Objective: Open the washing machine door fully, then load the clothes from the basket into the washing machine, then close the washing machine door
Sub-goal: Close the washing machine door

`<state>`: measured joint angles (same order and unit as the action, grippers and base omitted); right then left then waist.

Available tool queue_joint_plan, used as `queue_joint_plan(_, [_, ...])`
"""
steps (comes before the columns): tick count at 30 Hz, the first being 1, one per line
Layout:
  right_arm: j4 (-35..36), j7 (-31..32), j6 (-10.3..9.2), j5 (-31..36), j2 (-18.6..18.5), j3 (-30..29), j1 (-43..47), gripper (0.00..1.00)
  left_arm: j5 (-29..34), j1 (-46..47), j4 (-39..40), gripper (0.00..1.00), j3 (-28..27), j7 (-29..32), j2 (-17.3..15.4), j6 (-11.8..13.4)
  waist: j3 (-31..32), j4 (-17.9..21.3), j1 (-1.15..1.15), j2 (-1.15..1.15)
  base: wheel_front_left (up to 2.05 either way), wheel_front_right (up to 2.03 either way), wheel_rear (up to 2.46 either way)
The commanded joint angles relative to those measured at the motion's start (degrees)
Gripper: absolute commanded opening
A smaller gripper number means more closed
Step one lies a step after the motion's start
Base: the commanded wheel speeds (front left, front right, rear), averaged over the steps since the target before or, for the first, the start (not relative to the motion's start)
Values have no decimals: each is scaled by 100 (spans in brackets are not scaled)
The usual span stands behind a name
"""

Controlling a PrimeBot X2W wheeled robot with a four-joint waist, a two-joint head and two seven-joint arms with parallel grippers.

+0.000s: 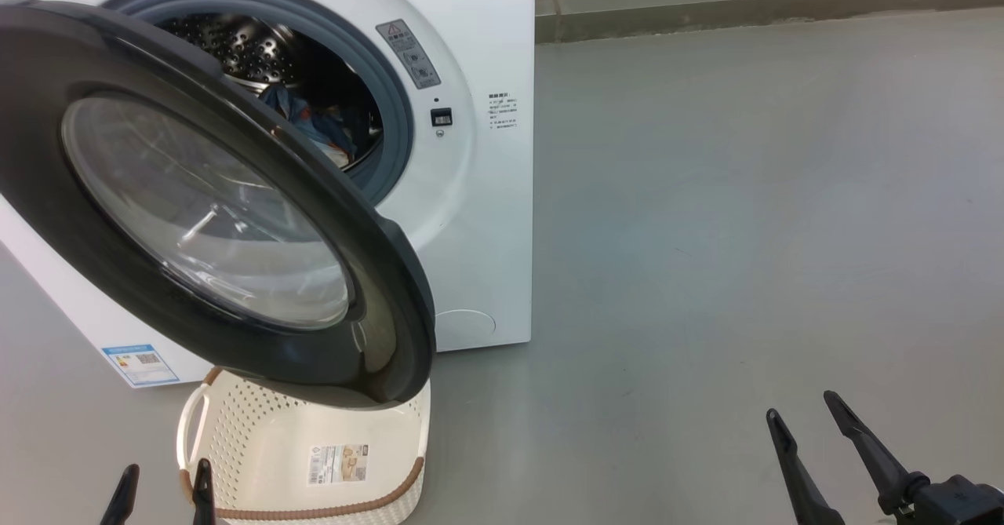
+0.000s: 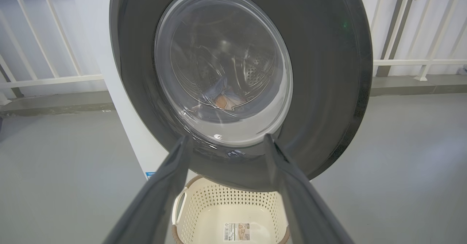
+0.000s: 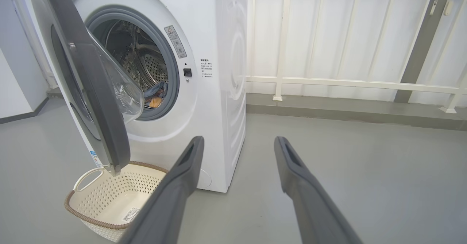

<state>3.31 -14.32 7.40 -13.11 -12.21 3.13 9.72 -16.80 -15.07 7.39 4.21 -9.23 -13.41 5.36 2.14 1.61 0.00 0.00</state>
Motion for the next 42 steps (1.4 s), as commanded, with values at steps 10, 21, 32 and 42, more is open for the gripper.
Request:
queue_joint_plan(10, [42, -68, 9, -37, -86, 110, -127, 0, 12, 304, 22, 100, -105, -76, -71, 50, -45, -55, 0, 0, 0, 0, 0])
queue_joint_plan(21, [-193, -68, 9, -132, -149, 181, -354, 0, 50, 417, -35, 100, 7, -134, -71, 47, -76, -367, 0, 0, 0, 0, 0])
queue_joint_plan(32, [-898, -68, 9, -363, 16, 306, -1161, 0, 47, 577, -161, 100, 156, -208, -1, 38, -159, -977, 0, 0, 0, 0, 0])
queue_joint_plan(42, [-1948, -68, 9, -419, 165, 510, -2576, 0, 81, 872, -232, 100, 332, -260, 17, -39, -386, -1513, 0, 0, 0, 0, 0])
